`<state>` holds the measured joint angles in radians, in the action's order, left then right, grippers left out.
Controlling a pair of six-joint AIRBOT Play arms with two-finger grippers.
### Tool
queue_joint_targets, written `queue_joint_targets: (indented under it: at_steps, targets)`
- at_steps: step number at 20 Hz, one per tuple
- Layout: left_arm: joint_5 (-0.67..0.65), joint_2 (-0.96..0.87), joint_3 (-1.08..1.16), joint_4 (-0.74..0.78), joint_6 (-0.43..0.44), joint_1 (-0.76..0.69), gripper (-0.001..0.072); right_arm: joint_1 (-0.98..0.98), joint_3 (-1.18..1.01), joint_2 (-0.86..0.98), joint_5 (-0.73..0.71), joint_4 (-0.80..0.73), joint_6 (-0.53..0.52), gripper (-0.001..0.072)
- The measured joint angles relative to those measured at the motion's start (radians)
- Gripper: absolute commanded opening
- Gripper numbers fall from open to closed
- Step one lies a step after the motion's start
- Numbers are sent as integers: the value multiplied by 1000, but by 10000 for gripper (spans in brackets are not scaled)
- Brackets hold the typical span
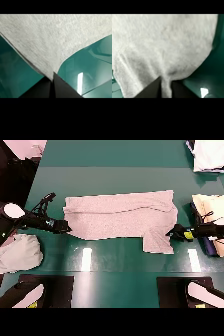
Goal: Fold the shirts.
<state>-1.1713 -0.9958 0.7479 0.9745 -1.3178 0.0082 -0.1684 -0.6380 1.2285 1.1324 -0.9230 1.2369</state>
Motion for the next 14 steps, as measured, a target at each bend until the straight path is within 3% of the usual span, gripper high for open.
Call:
queue_joint_targets:
  at_steps: [1,5,10,14]
  targets:
    - [0,0,0,-2,0,0,21,11,-11,-2,-10,-11,-2,12]
    - [-37,1,1,1,0,0,21,24,-50,-79,14,-53,-2,12]
    - [-171,3,0,29,16,0,20,29,-70,-296,209,-241,23,12]
    - [-199,24,-16,38,14,0,21,30,-75,-476,304,-347,56,11]
